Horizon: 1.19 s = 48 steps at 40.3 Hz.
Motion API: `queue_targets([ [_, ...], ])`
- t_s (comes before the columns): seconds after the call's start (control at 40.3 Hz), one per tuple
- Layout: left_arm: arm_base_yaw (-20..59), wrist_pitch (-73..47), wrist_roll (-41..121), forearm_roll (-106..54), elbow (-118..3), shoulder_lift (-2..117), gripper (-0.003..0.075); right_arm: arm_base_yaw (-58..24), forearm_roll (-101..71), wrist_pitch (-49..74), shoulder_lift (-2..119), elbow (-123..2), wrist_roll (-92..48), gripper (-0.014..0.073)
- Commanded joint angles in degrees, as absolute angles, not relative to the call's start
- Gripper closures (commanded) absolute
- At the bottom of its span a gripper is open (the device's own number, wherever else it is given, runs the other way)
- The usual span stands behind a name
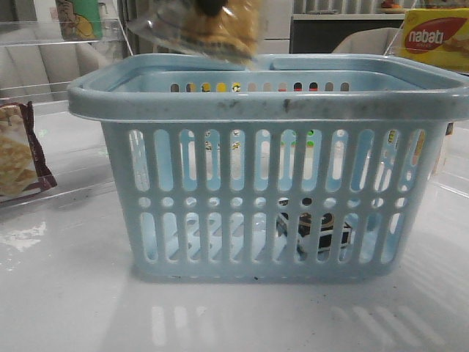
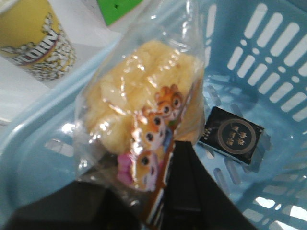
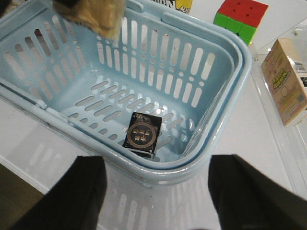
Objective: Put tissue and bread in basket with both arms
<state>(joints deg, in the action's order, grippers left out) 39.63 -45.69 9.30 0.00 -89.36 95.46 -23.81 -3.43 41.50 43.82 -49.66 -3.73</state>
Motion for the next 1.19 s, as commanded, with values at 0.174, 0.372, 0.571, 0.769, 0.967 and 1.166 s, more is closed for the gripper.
queue_targets([
  [0.174,40.9,-41.2,9.1,0.0,-90.8,93.2,0.0191,-23.8,-3.1,37.6,43.4,-51.1,-4.1,0.0035],
  [0.372,40.9,-41.9,8.8,-1.8,-87.4,86.3,0.0192,-23.8,-3.1,37.6,43.4,-51.1,-4.1,0.0035],
  [0.571,40.8,-39.0,7.2,-2.4,-76.5,74.5,0.0192,-23.8,-3.1,37.6,43.4,-51.1,-4.1,0.0035],
  [0.769,40.8,-37.6,4.4,-2.3,-64.6,61.0,0.0192,-23.8,-3.1,37.6,43.4,-51.1,-4.1,0.0035],
  [0.967,40.8,-37.6,3.0,-2.3,-54.4,49.0,0.0192,-23.8,-3.1,37.5,43.4,-51.1,-4.1,0.0035],
  [1.166,40.8,-37.6,3.0,-2.3,-46.7,39.5,0.0192,-23.8,-3.1,38.2,43.4,-51.1,-4.1,0.0035],
])
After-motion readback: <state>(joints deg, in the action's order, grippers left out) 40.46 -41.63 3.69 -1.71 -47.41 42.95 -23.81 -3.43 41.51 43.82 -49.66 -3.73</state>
